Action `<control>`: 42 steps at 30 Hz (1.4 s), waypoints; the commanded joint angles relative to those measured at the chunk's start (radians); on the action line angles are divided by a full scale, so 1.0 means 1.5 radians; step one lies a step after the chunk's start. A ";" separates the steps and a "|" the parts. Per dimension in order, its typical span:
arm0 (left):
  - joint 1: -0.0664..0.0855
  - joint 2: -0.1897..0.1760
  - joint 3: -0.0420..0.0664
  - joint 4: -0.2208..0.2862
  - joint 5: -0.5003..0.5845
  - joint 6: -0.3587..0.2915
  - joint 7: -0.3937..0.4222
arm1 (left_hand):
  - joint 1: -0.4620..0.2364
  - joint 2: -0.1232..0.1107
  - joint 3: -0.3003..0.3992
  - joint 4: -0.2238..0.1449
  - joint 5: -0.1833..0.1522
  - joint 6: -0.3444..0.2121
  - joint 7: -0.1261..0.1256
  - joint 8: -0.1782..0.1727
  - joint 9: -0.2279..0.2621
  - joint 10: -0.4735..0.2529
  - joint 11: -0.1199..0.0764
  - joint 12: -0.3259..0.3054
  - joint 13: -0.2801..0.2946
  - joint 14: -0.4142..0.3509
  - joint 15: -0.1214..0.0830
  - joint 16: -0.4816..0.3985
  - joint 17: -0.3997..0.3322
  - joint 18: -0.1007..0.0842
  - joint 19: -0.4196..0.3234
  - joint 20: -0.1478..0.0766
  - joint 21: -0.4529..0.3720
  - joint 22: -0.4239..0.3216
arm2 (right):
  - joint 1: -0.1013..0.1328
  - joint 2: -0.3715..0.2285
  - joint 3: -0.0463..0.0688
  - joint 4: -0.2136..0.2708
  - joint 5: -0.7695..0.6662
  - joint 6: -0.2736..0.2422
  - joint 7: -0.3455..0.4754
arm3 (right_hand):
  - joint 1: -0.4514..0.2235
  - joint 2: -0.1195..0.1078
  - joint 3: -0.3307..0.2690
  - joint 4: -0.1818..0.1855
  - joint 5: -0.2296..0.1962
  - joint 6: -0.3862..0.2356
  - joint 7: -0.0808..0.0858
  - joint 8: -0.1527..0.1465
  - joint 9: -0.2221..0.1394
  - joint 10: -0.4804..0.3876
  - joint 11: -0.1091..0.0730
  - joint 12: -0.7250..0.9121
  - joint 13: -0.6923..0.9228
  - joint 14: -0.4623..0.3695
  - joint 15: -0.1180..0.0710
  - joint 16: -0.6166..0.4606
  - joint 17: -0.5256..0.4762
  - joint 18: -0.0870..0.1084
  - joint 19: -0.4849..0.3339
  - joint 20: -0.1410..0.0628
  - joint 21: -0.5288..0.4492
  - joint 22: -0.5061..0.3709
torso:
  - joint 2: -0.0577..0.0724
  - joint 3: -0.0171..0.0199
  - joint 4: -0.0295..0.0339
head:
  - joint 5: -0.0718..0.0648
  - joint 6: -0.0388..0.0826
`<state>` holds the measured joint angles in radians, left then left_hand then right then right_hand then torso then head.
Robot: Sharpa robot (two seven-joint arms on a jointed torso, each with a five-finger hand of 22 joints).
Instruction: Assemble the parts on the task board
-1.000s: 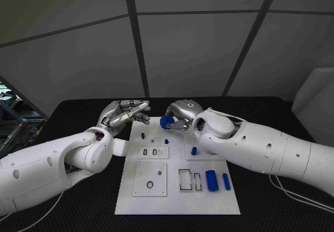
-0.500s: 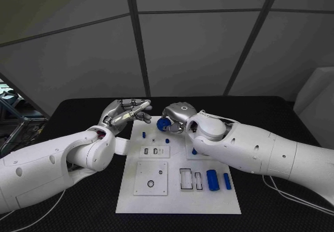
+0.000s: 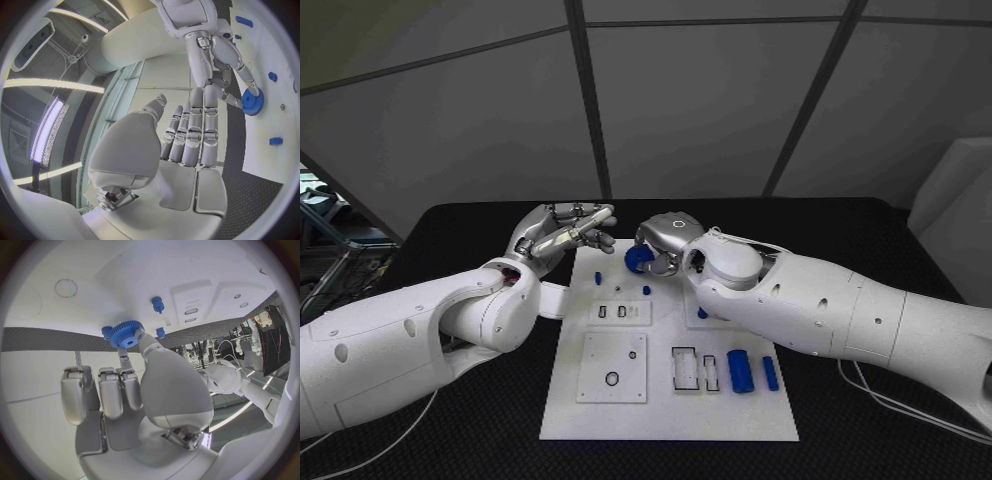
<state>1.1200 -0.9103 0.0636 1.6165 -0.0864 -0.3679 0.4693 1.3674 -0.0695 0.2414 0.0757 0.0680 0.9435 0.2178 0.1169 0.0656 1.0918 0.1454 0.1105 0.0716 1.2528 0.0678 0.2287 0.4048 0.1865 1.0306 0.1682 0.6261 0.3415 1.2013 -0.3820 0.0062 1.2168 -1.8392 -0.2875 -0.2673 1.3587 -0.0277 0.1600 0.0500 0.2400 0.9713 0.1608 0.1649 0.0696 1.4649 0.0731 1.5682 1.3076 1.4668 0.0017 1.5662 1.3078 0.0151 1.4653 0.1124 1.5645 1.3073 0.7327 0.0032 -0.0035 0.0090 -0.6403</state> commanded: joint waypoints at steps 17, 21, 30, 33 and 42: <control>0.001 0.000 0.001 0.000 0.000 0.006 0.001 | -0.001 0.003 -0.001 -0.004 -0.003 -0.004 0.001 -0.003 0.000 -0.004 0.001 -0.003 0.001 -0.001 0.002 -0.002 0.001 -0.004 -0.004 0.000 0.003 0.001 | 0.001 0.009 -0.007 -0.011 -0.001 0.034 0.005 | -0.028 -0.010 0.002 0.006 -0.061 -0.079 0.008 -0.053 -0.005 0.057 0.010 -0.011 0.159 0.069 0.006 0.003 0.175 -0.009 0.068 0.003 0.002 0.171 | 0.000 0.0002 -0.0003 | 0.002 -0.003; 0.001 -0.001 0.001 0.000 0.000 0.006 0.001 | -0.001 0.003 -0.001 -0.004 -0.003 -0.004 0.001 -0.003 0.000 -0.004 0.001 -0.003 0.001 -0.001 0.002 -0.002 0.001 -0.004 -0.004 0.000 0.003 0.001 | 0.001 0.012 -0.007 -0.017 0.007 0.044 0.002 | -0.055 -0.015 -0.011 0.026 -0.087 -0.231 0.012 -0.077 -0.012 0.054 0.015 -0.014 0.155 0.069 0.009 0.003 0.175 -0.009 0.067 0.007 0.002 0.171 | 0.000 0.0001 0.0000 | 0.002 -0.003; 0.002 -0.003 0.001 0.001 0.000 0.002 -0.002 | -0.003 0.004 -0.001 -0.004 -0.003 -0.004 0.001 -0.004 0.000 -0.005 0.002 -0.004 0.001 -0.001 0.003 -0.004 0.003 -0.004 -0.005 0.000 0.003 0.001 | 0.001 0.010 -0.007 -0.022 0.039 0.093 0.011 | -0.146 0.010 -0.035 0.099 -0.034 -0.085 0.010 -0.045 0.005 0.053 0.014 -0.014 0.155 0.069 0.012 0.003 0.175 -0.009 0.067 0.010 0.002 0.170 | 0.000 0.0004 -0.0006 | 0.003 -0.003; 0.002 -0.004 0.001 0.002 0.000 -0.004 -0.005 | -0.004 0.006 -0.001 -0.004 -0.003 -0.006 0.002 -0.005 0.000 -0.007 0.003 -0.005 0.001 -0.001 0.003 -0.005 0.004 -0.004 -0.005 0.000 0.003 0.001 | 0.001 0.009 -0.007 -0.022 0.050 0.103 0.016 | -0.147 0.016 -0.032 0.102 -0.028 -0.071 0.009 -0.040 0.007 0.054 0.013 -0.014 0.155 0.069 0.011 0.003 0.175 -0.009 0.066 0.010 0.001 0.170 | 0.000 0.0005 -0.0004 | 0.002 -0.003; 0.002 -0.008 0.001 0.001 0.000 -0.010 -0.011 | -0.003 0.008 0.000 -0.005 -0.002 -0.008 0.003 -0.006 0.000 -0.009 0.003 -0.007 0.000 -0.001 0.003 -0.007 0.006 -0.004 -0.006 0.001 0.004 0.002 | 0.001 -0.007 -0.007 -0.017 0.064 0.075 0.017 | -0.141 0.024 -0.026 0.099 -0.011 -0.063 0.009 -0.039 0.005 0.057 0.012 -0.011 0.159 0.069 0.009 0.003 0.175 -0.009 0.068 0.008 0.002 0.171 | 0.000 0.0007 -0.0012 | 0.004 -0.003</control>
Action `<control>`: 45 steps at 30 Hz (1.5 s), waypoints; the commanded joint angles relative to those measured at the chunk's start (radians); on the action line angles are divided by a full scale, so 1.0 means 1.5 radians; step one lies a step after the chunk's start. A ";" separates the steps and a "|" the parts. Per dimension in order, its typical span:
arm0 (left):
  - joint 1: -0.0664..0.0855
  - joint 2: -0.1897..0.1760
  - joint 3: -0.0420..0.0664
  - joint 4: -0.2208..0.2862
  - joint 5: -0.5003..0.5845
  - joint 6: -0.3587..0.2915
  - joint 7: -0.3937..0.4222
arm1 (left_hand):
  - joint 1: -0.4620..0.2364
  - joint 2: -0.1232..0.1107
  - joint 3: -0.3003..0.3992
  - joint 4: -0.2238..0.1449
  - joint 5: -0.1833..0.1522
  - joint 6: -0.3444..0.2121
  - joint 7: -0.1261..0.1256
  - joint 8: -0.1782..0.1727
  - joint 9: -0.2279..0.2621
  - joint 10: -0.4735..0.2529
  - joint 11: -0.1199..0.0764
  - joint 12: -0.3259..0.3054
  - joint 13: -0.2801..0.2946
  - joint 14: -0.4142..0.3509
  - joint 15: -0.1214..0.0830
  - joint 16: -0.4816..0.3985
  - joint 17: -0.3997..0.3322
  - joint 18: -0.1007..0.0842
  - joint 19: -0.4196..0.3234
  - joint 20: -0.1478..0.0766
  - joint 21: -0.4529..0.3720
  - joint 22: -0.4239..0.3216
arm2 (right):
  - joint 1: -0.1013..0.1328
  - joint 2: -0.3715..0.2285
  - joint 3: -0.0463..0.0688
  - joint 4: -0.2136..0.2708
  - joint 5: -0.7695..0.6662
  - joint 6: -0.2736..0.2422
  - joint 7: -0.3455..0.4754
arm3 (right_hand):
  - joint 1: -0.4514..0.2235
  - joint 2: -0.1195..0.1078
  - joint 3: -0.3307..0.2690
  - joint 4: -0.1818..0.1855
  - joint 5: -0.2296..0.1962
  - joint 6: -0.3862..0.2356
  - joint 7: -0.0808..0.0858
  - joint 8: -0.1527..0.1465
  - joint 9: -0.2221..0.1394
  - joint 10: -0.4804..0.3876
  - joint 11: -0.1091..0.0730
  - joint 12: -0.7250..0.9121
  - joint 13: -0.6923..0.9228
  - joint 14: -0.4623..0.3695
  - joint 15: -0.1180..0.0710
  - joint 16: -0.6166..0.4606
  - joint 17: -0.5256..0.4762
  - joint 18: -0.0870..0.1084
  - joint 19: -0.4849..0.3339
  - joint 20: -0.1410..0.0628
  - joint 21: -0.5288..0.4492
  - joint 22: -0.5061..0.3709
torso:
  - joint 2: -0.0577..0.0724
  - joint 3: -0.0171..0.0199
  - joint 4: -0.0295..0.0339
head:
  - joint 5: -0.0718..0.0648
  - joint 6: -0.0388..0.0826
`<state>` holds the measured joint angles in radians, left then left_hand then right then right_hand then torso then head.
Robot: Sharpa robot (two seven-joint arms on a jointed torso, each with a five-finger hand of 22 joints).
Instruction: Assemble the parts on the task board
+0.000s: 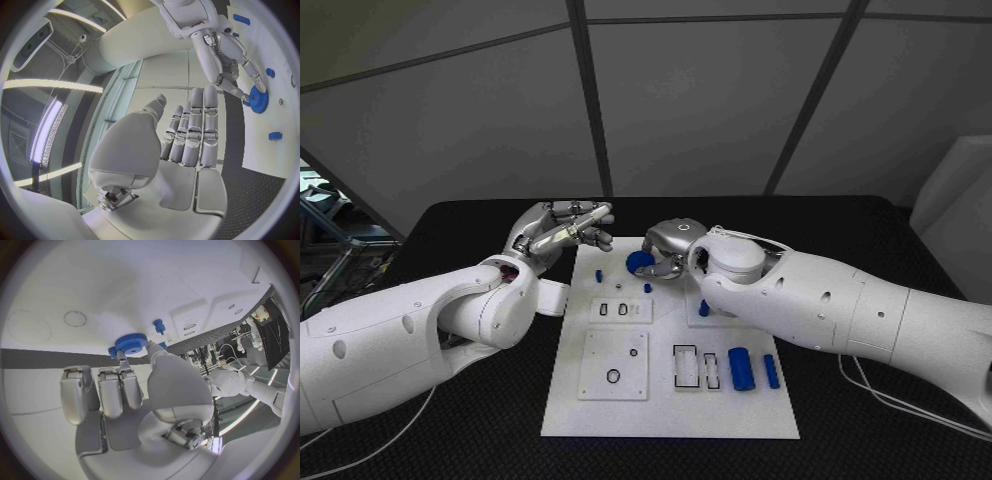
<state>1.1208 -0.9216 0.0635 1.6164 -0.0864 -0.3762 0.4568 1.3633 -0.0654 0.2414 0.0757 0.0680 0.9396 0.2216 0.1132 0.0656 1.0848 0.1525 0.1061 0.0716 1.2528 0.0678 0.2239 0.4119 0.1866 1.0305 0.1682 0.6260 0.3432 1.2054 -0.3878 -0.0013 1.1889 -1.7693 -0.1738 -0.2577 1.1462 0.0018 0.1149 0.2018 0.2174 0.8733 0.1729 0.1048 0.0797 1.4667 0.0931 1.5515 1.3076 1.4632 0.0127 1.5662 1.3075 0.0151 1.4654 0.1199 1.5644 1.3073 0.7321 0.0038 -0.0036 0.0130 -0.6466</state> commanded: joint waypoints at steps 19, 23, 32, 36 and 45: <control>0.001 -0.006 0.001 0.001 0.000 -0.002 -0.005 | 0.002 0.007 0.002 -0.007 -0.002 -0.006 0.000 -0.004 0.000 -0.006 -0.001 -0.005 0.000 -0.001 0.003 -0.005 0.002 -0.003 -0.006 0.001 0.004 0.001 | -0.002 -0.171 0.004 0.142 0.145 -0.179 0.082 | 0.067 -0.035 0.015 -0.054 -0.020 0.026 0.001 -0.001 -0.002 0.056 0.000 0.000 0.159 0.071 -0.001 0.002 0.172 -0.007 0.063 0.001 -0.001 0.165 | -0.003 0.0013 -0.0039 | 0.001 0.006; 0.001 -0.009 0.001 0.001 0.000 -0.002 -0.006 | 0.004 0.008 0.002 -0.009 -0.002 -0.006 0.000 -0.004 0.000 -0.006 -0.001 -0.005 0.001 -0.001 0.003 -0.006 0.003 -0.003 -0.006 0.001 0.005 0.002 | -0.002 -0.226 0.012 0.161 0.231 -0.161 0.114 | 0.097 -0.048 0.013 -0.078 -0.042 0.032 -0.001 -0.001 -0.003 0.054 -0.002 -0.002 0.157 0.071 -0.005 0.002 0.173 -0.007 0.061 -0.003 -0.002 0.162 | -0.004 0.0031 -0.0089 | 0.001 0.009; 0.001 -0.006 0.001 -0.003 0.000 0.000 -0.005 | 0.005 0.008 0.003 -0.010 -0.002 -0.006 0.000 -0.004 0.000 -0.006 -0.001 -0.005 0.001 -0.001 0.003 -0.007 0.004 -0.003 -0.007 0.001 0.005 0.002 | -0.002 -0.329 0.021 0.151 0.326 -0.113 0.208 | 0.145 -0.050 0.016 -0.113 -0.024 0.040 -0.012 -0.003 -0.005 0.047 -0.011 -0.010 0.148 0.070 -0.015 0.000 0.168 -0.005 0.056 -0.011 -0.006 0.154 | -0.008 0.0065 -0.0144 | -0.008 0.012; 0.000 -0.002 0.001 -0.005 0.000 0.001 -0.005 | 0.005 0.008 0.003 -0.011 -0.002 -0.006 0.000 -0.004 0.000 -0.006 -0.001 -0.005 0.001 -0.001 0.003 -0.007 0.004 -0.003 -0.007 0.001 0.005 0.002 | -0.002 -0.337 0.021 0.128 0.339 -0.100 0.229 | 0.154 -0.051 0.016 -0.122 0.008 0.043 -0.017 -0.005 -0.006 0.043 -0.017 -0.014 0.143 0.069 -0.020 -0.001 0.166 -0.003 0.052 -0.016 -0.010 0.147 | -0.007 0.0074 -0.0148 | -0.012 0.015; -0.001 0.005 0.001 -0.011 0.000 0.005 -0.005 | 0.005 0.008 0.004 -0.011 -0.002 -0.005 0.000 -0.003 0.000 -0.005 -0.002 -0.005 0.001 -0.001 0.003 -0.008 0.004 -0.003 -0.007 0.001 0.005 0.002 | -0.005 -0.317 0.021 0.073 0.362 -0.085 0.248 | 0.153 -0.056 0.010 -0.125 0.018 0.036 -0.008 -0.007 -0.007 0.039 -0.012 -0.018 0.139 0.069 -0.010 -0.001 0.165 -0.002 0.048 -0.012 -0.013 0.142 | -0.006 0.0049 -0.0116 | -0.022 0.015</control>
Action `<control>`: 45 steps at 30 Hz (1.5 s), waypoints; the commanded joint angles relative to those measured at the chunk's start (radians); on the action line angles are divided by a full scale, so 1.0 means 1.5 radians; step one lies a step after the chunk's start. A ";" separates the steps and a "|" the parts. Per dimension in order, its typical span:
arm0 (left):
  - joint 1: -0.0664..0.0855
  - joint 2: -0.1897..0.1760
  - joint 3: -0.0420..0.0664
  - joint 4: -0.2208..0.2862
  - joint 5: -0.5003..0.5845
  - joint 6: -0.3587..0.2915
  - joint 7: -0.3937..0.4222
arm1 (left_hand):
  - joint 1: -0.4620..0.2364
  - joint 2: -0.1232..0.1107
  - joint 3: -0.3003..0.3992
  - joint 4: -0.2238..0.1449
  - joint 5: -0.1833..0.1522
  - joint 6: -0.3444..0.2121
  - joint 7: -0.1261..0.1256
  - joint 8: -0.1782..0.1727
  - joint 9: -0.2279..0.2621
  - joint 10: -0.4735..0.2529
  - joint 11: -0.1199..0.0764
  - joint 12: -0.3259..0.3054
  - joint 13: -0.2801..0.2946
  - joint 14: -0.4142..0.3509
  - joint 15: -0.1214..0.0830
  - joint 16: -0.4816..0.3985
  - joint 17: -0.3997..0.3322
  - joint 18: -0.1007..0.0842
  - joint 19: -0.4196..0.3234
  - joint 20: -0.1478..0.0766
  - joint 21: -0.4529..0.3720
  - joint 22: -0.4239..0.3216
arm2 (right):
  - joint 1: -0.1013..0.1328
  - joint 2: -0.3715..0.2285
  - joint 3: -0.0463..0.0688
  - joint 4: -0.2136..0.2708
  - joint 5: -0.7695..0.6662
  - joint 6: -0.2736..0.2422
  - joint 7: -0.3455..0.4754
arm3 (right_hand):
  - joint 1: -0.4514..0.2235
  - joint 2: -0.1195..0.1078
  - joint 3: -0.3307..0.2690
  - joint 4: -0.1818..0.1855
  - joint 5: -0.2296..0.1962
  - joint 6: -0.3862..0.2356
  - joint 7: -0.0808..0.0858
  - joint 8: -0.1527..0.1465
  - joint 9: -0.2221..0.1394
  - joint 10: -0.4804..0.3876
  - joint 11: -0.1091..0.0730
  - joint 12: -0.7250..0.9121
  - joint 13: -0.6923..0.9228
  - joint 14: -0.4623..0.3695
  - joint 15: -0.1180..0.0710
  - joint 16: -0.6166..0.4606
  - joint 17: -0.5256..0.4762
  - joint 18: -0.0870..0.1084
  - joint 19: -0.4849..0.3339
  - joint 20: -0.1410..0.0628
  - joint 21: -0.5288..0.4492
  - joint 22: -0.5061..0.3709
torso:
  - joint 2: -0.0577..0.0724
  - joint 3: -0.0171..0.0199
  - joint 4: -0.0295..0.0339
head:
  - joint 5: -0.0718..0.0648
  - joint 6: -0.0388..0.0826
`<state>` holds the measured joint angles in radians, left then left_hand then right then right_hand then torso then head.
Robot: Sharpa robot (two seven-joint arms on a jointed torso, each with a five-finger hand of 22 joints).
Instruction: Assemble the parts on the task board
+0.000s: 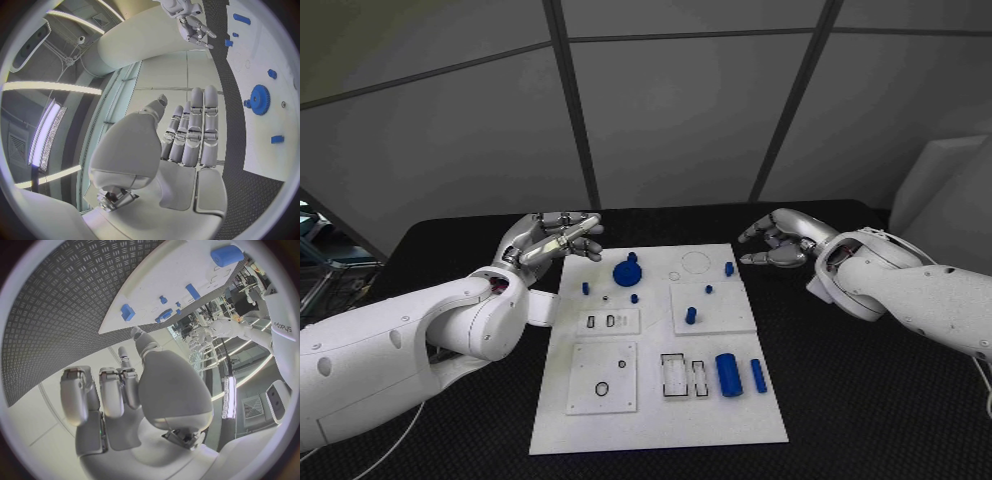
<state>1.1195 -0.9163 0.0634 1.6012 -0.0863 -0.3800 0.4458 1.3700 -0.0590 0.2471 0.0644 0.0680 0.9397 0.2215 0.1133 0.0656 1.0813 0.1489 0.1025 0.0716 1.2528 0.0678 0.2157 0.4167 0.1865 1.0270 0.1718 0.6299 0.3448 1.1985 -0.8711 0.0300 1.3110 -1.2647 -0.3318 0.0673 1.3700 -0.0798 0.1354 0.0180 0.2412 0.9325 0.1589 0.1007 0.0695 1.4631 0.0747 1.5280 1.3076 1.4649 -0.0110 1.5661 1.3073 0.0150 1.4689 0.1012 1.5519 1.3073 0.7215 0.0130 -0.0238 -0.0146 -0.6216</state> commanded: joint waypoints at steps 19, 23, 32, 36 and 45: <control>-0.002 0.004 0.001 -0.012 0.000 0.012 0.004 | 0.005 0.006 0.003 -0.008 -0.002 -0.005 0.000 -0.003 0.001 -0.001 0.000 -0.003 0.001 -0.002 0.003 -0.005 0.003 -0.003 -0.006 -0.002 0.004 0.002 | -0.021 0.039 0.000 -0.045 0.016 0.051 0.035 | 0.020 0.009 0.008 -0.016 0.011 0.003 -0.003 0.004 0.001 0.046 -0.001 0.002 0.145 0.069 0.000 0.001 0.170 -0.002 0.047 0.000 -0.004 0.144 | 0.001 -0.0025 0.0010 | -0.003 -0.009; -0.002 0.004 0.001 -0.014 0.000 0.013 0.004 | 0.005 0.006 0.003 -0.008 -0.002 -0.005 0.000 -0.003 0.001 -0.001 0.000 -0.003 0.001 -0.002 0.003 -0.005 0.003 -0.003 -0.006 -0.002 0.004 0.002 | -0.022 0.040 0.000 -0.046 0.016 0.051 0.035 | 0.018 0.009 0.008 -0.016 0.011 0.001 -0.002 0.003 0.001 0.046 -0.001 0.002 0.145 0.069 0.000 0.001 0.171 -0.002 0.047 0.000 -0.003 0.144 | 0.001 -0.0031 0.0012 | -0.004 -0.009; -0.002 0.006 0.001 -0.015 0.000 0.013 0.004 | 0.006 0.006 0.004 -0.009 -0.002 -0.005 0.000 -0.003 0.001 -0.001 0.000 -0.003 0.001 -0.001 0.002 -0.005 0.004 -0.003 -0.006 -0.002 0.004 0.003 | -0.023 0.046 0.000 -0.052 0.009 0.056 0.029 | 0.016 0.010 0.008 -0.015 0.011 0.000 0.000 0.003 0.000 0.046 0.001 0.002 0.145 0.070 0.001 0.001 0.171 -0.003 0.048 0.000 -0.003 0.145 | 0.001 -0.0027 0.0022 | -0.006 -0.011; -0.002 0.006 0.001 -0.015 0.000 0.013 0.004 | 0.006 0.006 0.004 -0.009 -0.002 -0.005 0.000 -0.003 0.001 -0.001 0.000 -0.003 0.001 -0.001 0.002 -0.005 0.004 -0.003 -0.006 -0.002 0.004 0.003 | -0.023 0.051 0.000 -0.056 0.000 0.062 0.025 | 0.014 0.012 0.008 -0.013 0.012 0.003 0.001 0.004 0.001 0.047 0.002 0.003 0.145 0.070 0.002 0.002 0.172 -0.003 0.048 0.000 -0.003 0.146 | 0.001 -0.0030 0.0026 | -0.005 -0.011; -0.002 0.006 0.001 -0.016 0.000 0.013 0.004 | 0.006 0.006 0.004 -0.009 -0.002 -0.005 0.000 -0.003 0.001 -0.001 0.000 -0.003 0.001 -0.001 0.002 -0.005 0.004 -0.003 -0.006 -0.002 0.004 0.003 | -0.023 0.061 0.000 -0.069 -0.006 0.072 0.019 | 0.011 0.016 0.009 -0.012 0.010 0.007 0.002 0.006 0.001 0.050 0.003 0.006 0.149 0.070 0.004 0.002 0.172 -0.003 0.049 0.001 -0.002 0.146 | 0.000 -0.0030 0.0022 | -0.004 -0.013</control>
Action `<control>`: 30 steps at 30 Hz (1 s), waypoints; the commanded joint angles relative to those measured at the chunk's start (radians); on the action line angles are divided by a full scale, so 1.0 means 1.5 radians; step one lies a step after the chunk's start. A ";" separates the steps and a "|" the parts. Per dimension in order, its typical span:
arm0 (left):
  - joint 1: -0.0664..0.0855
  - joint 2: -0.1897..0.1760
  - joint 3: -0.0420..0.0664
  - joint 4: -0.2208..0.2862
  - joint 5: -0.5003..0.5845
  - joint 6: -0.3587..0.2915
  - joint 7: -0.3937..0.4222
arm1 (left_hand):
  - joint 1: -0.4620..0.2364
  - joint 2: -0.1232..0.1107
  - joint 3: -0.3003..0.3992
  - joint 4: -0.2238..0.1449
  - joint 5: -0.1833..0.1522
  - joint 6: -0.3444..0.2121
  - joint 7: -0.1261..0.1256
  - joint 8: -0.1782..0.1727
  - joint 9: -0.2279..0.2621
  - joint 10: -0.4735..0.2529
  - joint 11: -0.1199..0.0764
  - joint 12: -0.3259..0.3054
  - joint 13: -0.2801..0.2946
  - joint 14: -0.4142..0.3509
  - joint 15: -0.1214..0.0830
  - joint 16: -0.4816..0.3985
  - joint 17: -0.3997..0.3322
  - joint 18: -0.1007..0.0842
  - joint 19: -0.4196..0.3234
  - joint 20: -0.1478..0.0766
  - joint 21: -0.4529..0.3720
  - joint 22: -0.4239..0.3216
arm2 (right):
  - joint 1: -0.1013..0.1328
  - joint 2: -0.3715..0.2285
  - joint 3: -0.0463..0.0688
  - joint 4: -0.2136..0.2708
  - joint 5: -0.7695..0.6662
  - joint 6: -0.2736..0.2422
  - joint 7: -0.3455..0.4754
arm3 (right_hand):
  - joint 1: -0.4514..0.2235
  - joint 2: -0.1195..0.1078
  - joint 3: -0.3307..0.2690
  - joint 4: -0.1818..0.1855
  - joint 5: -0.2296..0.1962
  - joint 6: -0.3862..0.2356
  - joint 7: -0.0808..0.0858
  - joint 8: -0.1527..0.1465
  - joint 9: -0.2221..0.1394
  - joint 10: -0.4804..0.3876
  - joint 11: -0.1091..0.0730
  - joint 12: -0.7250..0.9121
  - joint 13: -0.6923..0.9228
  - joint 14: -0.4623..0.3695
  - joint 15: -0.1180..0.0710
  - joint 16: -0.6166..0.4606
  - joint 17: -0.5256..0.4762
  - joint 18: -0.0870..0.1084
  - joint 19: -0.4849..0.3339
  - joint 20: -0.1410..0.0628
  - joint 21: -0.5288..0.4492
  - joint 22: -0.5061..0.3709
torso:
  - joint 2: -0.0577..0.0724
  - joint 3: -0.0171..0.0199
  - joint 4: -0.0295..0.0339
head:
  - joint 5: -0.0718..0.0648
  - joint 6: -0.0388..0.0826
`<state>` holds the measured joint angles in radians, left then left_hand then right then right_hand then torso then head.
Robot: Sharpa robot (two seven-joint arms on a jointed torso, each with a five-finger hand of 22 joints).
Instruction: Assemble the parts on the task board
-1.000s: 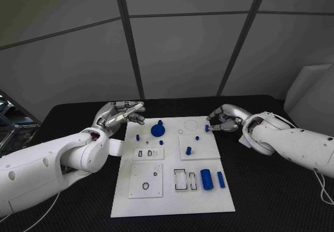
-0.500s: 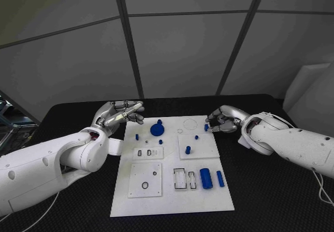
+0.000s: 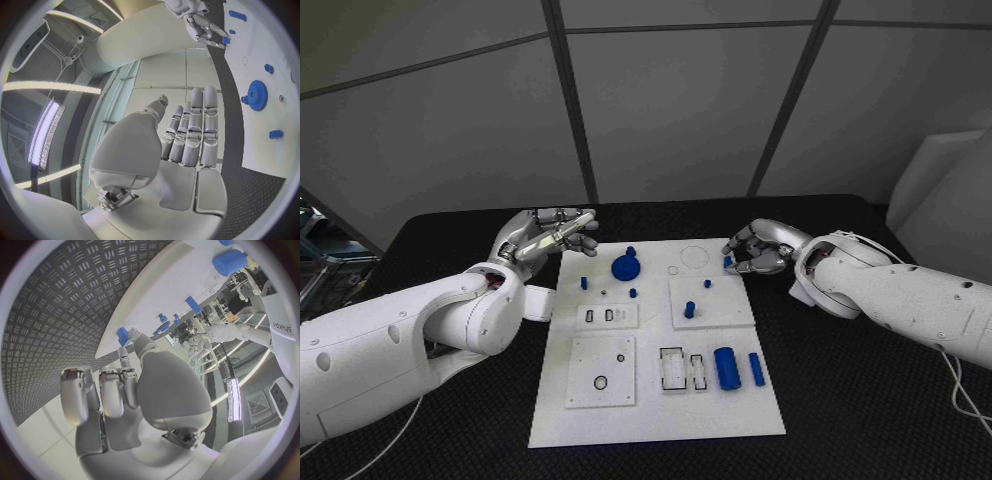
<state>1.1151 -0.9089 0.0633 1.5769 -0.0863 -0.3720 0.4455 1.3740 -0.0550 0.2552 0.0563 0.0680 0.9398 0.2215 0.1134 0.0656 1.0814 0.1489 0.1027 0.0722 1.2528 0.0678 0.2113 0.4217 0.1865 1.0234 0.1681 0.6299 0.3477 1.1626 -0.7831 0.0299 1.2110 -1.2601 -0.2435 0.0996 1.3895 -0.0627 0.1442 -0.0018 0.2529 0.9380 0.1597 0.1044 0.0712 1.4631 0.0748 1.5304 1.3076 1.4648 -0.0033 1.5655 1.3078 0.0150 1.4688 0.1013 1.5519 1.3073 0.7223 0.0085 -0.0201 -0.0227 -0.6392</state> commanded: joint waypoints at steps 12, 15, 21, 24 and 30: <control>0.001 -0.001 0.001 0.001 0.000 0.008 0.003 | 0.003 0.003 -0.002 -0.004 -0.002 -0.005 0.000 -0.003 0.001 -0.001 0.000 -0.003 0.001 -0.001 0.002 -0.002 0.001 -0.003 -0.004 0.000 0.004 0.001 | 0.001 0.009 0.000 -0.010 -0.011 0.017 -0.006 | -0.005 0.008 0.005 0.003 0.001 0.010 0.002 0.007 0.001 0.052 0.003 0.006 0.151 0.070 0.000 0.003 0.173 -0.004 0.050 0.002 -0.001 0.149 | -0.001 0.0002 -0.0003 | 0.001 -0.002; 0.001 -0.001 0.001 0.001 0.000 0.008 0.003 | 0.003 0.003 -0.002 -0.004 -0.002 -0.005 0.000 -0.003 0.001 -0.001 0.000 -0.003 0.001 -0.001 0.002 -0.002 0.001 -0.003 -0.004 0.000 0.004 0.001 | 0.001 0.009 0.000 -0.011 -0.011 0.021 -0.006 | -0.005 0.010 0.006 0.003 0.001 0.013 0.002 0.008 0.001 0.052 0.003 0.007 0.152 0.070 0.001 0.003 0.174 -0.004 0.051 0.003 -0.001 0.150 | -0.001 0.0004 -0.0004 | 0.001 -0.002; 0.001 -0.001 0.001 0.001 0.000 0.008 0.003 | 0.004 0.004 -0.001 -0.005 -0.002 -0.005 0.000 -0.003 0.000 -0.001 0.000 -0.003 0.001 -0.001 0.002 -0.003 0.002 -0.003 -0.004 0.000 0.005 0.001 | 0.001 0.012 0.000 -0.011 -0.015 0.030 -0.009 | -0.007 0.014 0.010 0.003 -0.001 0.032 0.001 0.017 0.003 0.055 0.002 0.010 0.156 0.071 0.002 0.004 0.175 -0.005 0.054 0.005 0.002 0.154 | -0.001 0.0005 -0.0003 | 0.000 -0.003; 0.001 -0.001 0.001 0.001 0.000 0.008 0.003 | 0.004 0.004 -0.001 -0.005 -0.002 -0.005 0.000 -0.003 0.000 -0.001 0.000 -0.003 0.001 -0.001 0.002 -0.003 0.002 -0.003 -0.004 0.000 0.005 0.001 | 0.001 0.012 0.000 -0.011 -0.017 0.032 -0.011 | -0.007 0.015 0.011 0.002 -0.001 0.037 0.000 0.019 0.004 0.056 0.001 0.011 0.157 0.071 0.002 0.004 0.175 -0.005 0.055 0.005 0.002 0.155 | -0.001 0.0004 -0.0003 | 0.000 -0.003; 0.001 -0.001 0.001 0.001 0.000 0.008 0.004 | 0.004 0.004 -0.001 -0.005 -0.002 -0.005 0.000 -0.003 0.000 -0.001 0.000 -0.003 0.001 -0.001 0.002 -0.003 0.002 -0.003 -0.004 0.000 0.005 0.001 | 0.001 0.013 0.000 -0.013 -0.019 0.033 -0.014 | -0.009 0.017 0.013 0.003 -0.003 0.044 -0.002 0.021 0.005 0.056 0.000 0.011 0.157 0.071 0.002 0.004 0.175 -0.005 0.056 0.005 0.003 0.157 | -0.001 0.0004 -0.0006 | 0.000 -0.005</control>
<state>1.1150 -0.9104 0.0633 1.5769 -0.0863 -0.3710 0.4455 1.3740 -0.0550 0.2524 0.0536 0.0680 0.9398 0.2215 0.1134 0.0656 1.0814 0.1489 0.1027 0.0721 1.2528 0.0678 0.2114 0.4234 0.1864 1.0234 0.1681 0.6338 0.3485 1.1624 -0.7640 0.0298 1.1914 -1.2795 -0.2065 0.0819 1.3735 -0.0468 0.1582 0.0015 0.2529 0.9961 0.1570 0.1326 0.0772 1.4632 0.0749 1.5422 1.3076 1.4649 -0.0033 1.5655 1.3075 0.0150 1.4688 0.1014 1.5519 1.3078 0.7211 0.0092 -0.0206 -0.0225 -0.6459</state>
